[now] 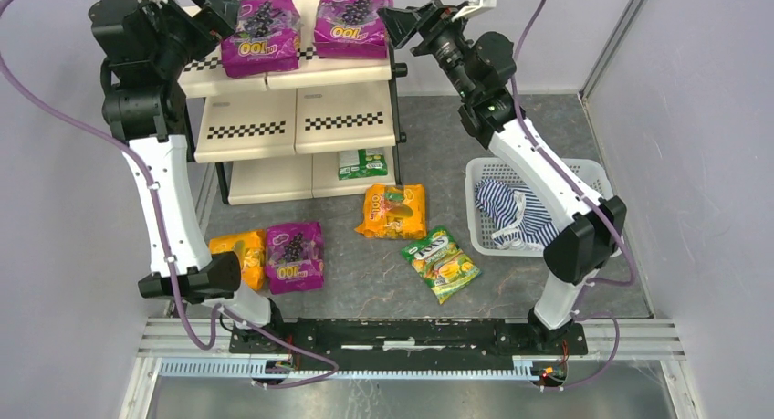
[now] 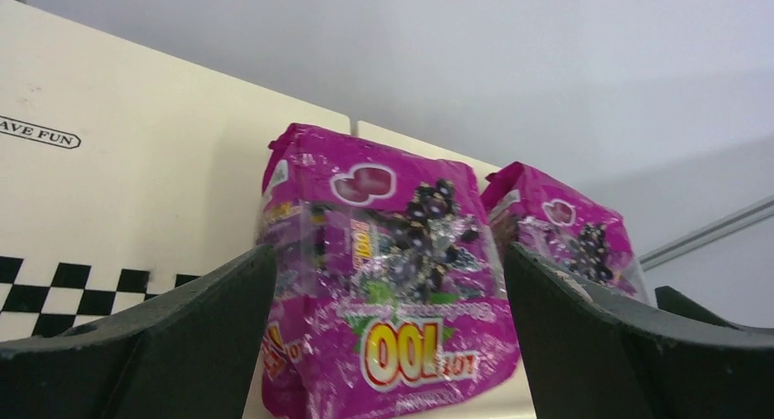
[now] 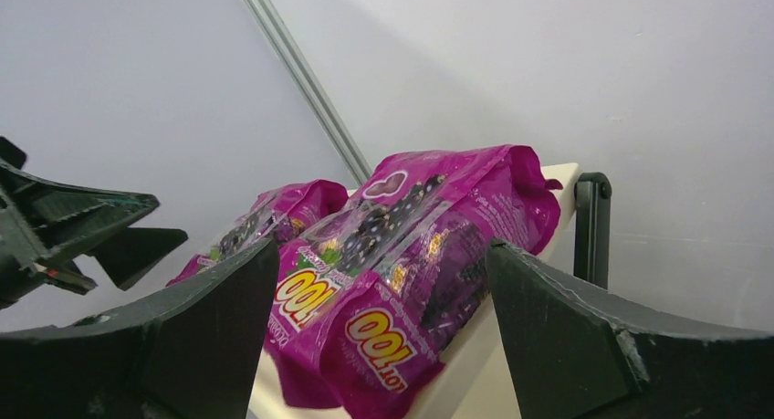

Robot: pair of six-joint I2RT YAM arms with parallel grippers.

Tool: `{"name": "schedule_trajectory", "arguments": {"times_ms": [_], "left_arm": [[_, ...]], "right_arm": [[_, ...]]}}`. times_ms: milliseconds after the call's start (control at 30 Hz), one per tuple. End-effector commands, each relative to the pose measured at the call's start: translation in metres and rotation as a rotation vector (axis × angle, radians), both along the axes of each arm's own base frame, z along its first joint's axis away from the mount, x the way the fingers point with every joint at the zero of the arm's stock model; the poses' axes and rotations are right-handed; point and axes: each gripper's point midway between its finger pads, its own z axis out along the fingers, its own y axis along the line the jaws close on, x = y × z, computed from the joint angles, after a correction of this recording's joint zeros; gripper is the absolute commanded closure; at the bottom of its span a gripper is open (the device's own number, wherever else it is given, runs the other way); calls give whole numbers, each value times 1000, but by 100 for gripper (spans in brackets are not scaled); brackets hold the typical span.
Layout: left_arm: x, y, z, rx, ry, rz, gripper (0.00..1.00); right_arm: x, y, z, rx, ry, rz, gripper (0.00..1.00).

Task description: Place and organize the candy bags onto the shelf

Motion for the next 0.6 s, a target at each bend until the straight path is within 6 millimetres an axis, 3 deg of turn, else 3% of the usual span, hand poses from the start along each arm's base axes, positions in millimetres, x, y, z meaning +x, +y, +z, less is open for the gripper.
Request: {"name": "schedule_trajectory", "arguments": {"times_ms": [0, 267, 567], "left_arm": [[17, -1, -9, -28, 20, -58, 0], [39, -26, -19, -127, 17, -244, 0], [52, -29, -23, -182, 20, -293, 0]], "right_arm": [[-5, 10, 27, 17, -62, 77, 10], [6, 33, 17, 39, -60, 173, 16], [13, 52, 12, 78, -65, 264, 20]]}}
